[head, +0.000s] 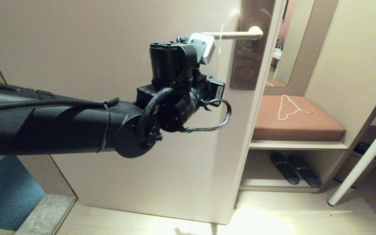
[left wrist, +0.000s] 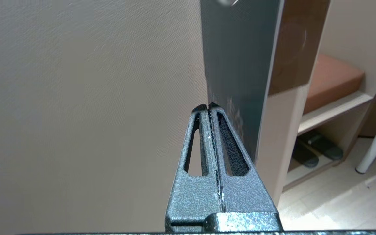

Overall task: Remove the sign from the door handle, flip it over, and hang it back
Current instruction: Hang the sign back with the other side facing out

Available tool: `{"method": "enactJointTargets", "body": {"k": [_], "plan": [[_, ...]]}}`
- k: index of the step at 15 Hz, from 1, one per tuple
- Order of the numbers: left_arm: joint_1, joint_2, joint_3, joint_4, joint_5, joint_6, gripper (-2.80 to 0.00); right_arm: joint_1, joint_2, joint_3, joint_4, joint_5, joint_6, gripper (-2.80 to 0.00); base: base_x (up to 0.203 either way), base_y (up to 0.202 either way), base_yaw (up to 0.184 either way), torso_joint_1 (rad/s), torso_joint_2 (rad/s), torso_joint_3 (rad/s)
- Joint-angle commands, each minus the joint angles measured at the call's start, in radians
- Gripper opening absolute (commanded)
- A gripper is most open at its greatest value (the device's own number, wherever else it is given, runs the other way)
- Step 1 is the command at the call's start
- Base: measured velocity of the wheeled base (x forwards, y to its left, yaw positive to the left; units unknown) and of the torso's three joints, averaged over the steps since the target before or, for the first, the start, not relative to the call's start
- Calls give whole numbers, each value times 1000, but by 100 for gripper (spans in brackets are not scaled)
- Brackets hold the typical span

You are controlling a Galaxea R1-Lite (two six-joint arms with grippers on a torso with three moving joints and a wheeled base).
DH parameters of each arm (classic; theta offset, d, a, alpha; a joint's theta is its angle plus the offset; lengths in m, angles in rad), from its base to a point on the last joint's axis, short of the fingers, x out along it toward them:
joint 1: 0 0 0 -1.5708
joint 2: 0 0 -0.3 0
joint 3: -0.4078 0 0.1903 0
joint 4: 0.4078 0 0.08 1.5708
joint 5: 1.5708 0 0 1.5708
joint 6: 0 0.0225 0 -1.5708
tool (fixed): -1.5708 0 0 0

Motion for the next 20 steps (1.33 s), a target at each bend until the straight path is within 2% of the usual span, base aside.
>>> {"method": "enactJointTargets", "body": {"k": [1, 3, 6, 11, 15, 20], "plan": [[-5, 55, -47, -2, 2, 3, -280, 0, 2, 0, 0, 0, -1, -280, 0, 0, 0, 0, 0, 0], [-29, 80, -89, 2, 2, 15, -280, 0, 2, 0, 0, 0, -1, -280, 0, 0, 0, 0, 0, 0], [-68, 100, -99, -1, -1, 68, -280, 0, 1, 0, 0, 0, -1, -280, 0, 0, 0, 0, 0, 0], [-109, 129, -148, 2, -2, 71, -280, 0, 2, 0, 0, 0, -1, -280, 0, 0, 0, 0, 0, 0], [-89, 140, -163, 4, -1, 70, -280, 0, 2, 0, 0, 0, -1, -280, 0, 0, 0, 0, 0, 0], [-13, 134, -162, 3, 2, 70, -280, 0, 2, 0, 0, 0, -1, -280, 0, 0, 0, 0, 0, 0]]}}
